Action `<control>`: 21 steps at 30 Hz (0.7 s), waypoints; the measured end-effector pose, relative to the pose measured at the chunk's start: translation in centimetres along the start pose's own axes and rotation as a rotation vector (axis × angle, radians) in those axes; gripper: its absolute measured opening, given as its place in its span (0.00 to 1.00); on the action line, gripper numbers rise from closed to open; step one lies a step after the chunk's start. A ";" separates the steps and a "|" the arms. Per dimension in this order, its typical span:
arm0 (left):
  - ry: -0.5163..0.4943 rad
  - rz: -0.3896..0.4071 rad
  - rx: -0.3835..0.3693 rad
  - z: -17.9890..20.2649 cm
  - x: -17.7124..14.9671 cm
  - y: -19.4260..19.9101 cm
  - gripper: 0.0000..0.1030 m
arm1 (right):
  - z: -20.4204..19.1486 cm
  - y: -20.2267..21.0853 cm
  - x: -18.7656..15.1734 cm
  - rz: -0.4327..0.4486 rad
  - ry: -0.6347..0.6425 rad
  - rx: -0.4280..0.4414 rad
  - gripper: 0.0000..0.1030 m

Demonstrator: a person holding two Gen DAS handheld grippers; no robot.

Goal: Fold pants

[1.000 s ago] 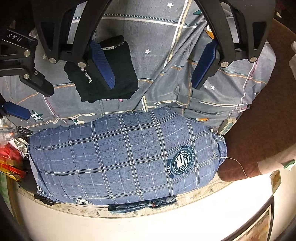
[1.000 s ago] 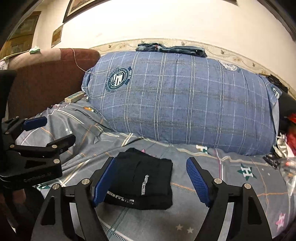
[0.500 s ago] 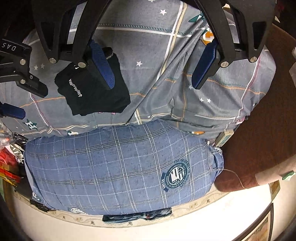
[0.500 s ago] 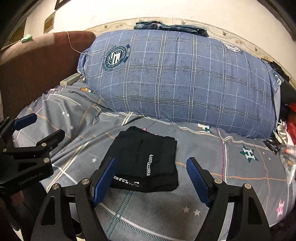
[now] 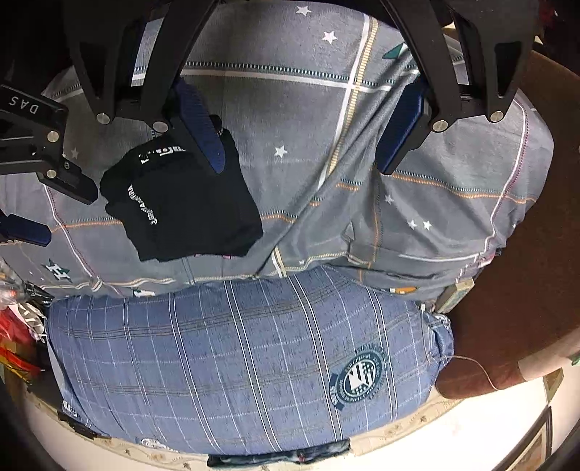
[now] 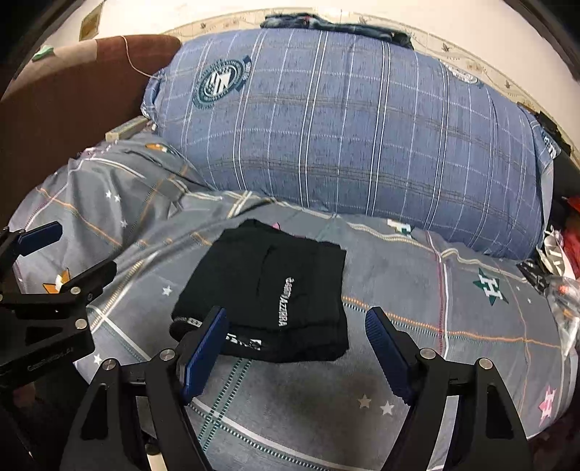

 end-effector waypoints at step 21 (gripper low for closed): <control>-0.058 -0.078 -0.009 2.0 -1.8 -1.7 0.84 | 2.4 -2.8 -2.5 -0.091 -0.043 -0.012 0.77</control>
Point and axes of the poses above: each gripper's, at about its wrist camera, not at the fingertips, and y roughly against the way its jaws point, z to its right, x to its top, the point moved 7 cm from there along -y, roughly the way its jaws point
